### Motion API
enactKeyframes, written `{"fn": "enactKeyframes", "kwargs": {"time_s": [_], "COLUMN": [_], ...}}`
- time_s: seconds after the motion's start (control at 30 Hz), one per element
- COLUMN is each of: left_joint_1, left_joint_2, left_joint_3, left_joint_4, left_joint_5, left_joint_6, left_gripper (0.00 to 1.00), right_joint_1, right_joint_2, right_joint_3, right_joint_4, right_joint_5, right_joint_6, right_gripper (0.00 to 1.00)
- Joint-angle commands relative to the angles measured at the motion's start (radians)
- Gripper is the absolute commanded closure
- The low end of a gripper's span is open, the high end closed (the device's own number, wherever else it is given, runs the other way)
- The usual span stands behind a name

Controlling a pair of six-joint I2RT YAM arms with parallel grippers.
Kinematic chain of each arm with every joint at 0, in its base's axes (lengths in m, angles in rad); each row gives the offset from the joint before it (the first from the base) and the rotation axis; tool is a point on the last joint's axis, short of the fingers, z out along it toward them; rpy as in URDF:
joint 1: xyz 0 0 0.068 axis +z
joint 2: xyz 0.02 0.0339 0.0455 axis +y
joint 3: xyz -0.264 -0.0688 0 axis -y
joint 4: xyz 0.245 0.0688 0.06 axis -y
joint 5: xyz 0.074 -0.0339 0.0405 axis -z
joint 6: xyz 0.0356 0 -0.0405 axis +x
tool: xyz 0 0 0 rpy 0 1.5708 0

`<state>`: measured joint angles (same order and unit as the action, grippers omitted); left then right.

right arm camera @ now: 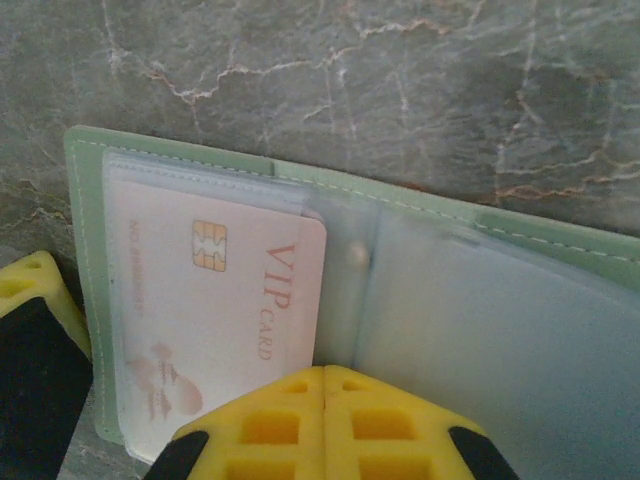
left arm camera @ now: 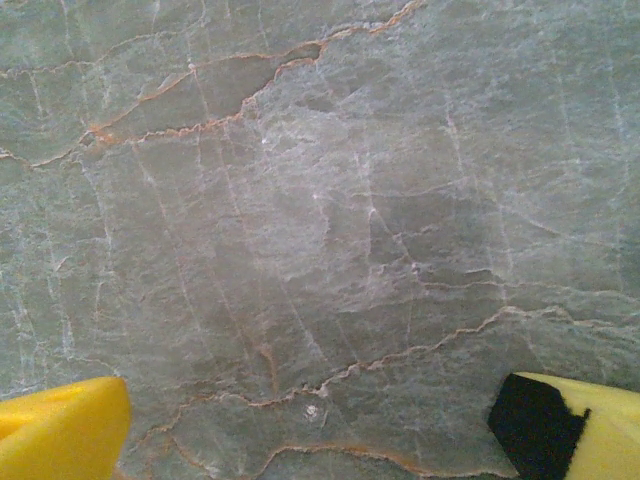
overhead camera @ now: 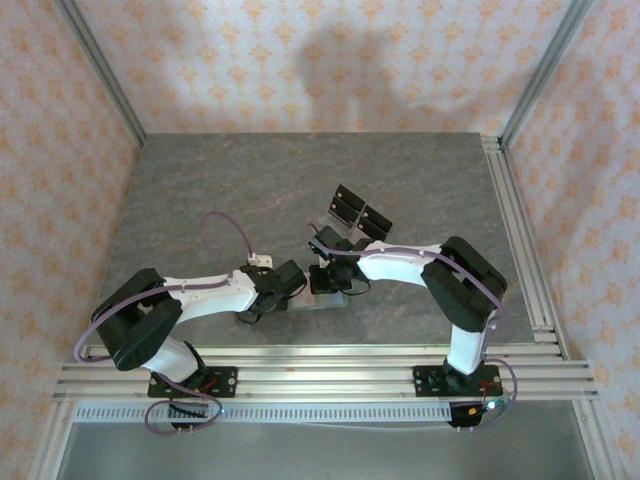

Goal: Put the credit cards into the card holder

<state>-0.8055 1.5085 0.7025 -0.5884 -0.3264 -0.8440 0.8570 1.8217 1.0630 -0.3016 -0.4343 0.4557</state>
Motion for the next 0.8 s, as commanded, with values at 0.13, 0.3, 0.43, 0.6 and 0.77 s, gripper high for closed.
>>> {"fn": "enactKeyframes", "kwargs": {"time_s": [0.13,0.3,0.43,0.6,0.77], "left_joint_1": [-0.027,-0.031,-0.034,-0.036,-0.036], "left_joint_2": [0.053,0.059,0.061,0.06,0.056], "left_joint_3": [0.01,0.012,0.014,0.018,0.02], "left_joint_4": [0.112,0.114,0.113,0.113,0.105], "left_joint_5": [0.055,0.056,0.055,0.055,0.051], "left_joint_6": [-0.003,-0.004,-0.006,-0.005,-0.007], "left_gripper": [0.0,0.0,0.0,0.0,0.0], "right_joint_1": [0.02,0.025,0.028,0.027,0.018], "right_joint_2": [0.008,0.021,0.024,-0.005,-0.061], "right_joint_3": [0.031,0.032,0.028,0.018,0.005], "right_joint_4": [0.031,0.066,0.087,0.077,0.045], "right_joint_5": [-0.024,-0.057,-0.075,-0.06,-0.031], "right_joint_6": [0.034,0.059,0.071,0.072,0.061], "right_gripper": [1.0,1.0,1.0,1.0,0.97]}}
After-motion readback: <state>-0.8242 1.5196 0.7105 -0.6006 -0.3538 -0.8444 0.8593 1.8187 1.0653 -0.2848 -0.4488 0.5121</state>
